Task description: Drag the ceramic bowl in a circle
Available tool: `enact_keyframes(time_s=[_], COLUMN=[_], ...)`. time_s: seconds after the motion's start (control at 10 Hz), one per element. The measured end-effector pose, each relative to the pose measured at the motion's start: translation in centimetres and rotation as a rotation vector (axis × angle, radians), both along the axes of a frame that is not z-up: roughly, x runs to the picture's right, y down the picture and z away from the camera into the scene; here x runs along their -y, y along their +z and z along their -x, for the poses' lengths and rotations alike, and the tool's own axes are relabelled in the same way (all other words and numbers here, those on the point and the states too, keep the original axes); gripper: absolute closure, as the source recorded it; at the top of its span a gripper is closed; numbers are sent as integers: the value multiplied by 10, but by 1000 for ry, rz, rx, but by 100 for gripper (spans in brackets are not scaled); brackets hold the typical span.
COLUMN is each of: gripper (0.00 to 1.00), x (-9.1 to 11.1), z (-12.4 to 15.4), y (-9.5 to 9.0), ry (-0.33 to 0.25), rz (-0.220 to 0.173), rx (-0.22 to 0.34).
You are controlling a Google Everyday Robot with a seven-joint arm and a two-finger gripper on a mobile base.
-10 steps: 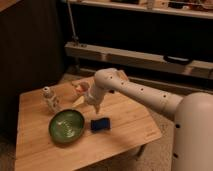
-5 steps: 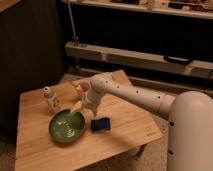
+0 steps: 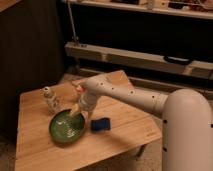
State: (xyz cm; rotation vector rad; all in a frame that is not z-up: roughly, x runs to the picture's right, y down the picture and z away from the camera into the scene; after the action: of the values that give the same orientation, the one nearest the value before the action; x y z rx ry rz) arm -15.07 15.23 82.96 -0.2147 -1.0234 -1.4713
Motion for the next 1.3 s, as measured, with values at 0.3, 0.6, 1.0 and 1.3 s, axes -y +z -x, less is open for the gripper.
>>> enact_keyframes(time_s=[0.3, 0.6, 1.0, 1.3], gripper=[62, 45, 64, 93], x=[-12, -18, -17, -10], z=[1, -3, -2, -3], y=[10, 16, 17, 17], ry=[-19, -19, 8, 35], rz=[19, 33, 44, 55], rx=[-45, -78, -84, -98])
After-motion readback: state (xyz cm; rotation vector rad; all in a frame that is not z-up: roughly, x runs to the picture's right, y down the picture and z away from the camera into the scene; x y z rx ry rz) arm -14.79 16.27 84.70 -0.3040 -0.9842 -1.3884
